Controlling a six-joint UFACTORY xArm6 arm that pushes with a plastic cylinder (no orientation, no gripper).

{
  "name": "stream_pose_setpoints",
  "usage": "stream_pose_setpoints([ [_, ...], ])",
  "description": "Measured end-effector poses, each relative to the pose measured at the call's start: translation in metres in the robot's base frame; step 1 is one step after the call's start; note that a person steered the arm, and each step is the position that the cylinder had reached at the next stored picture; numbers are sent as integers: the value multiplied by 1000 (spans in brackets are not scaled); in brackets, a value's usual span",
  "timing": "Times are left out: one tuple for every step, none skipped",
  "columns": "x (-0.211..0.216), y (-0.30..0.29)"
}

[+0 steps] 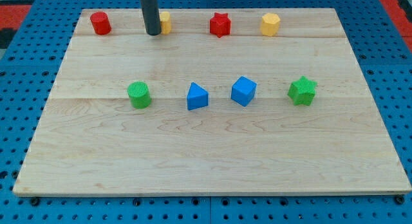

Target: Slide the green star and blue cube closer to the blue triangle

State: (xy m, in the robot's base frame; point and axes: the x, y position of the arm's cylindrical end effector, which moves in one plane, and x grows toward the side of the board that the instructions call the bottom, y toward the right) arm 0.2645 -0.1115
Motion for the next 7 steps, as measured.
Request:
stream_pose_setpoints([
  [0,0],
  [0,9],
  [25,32],
  [46,49],
  [59,73],
  [70,113],
  [83,148],
])
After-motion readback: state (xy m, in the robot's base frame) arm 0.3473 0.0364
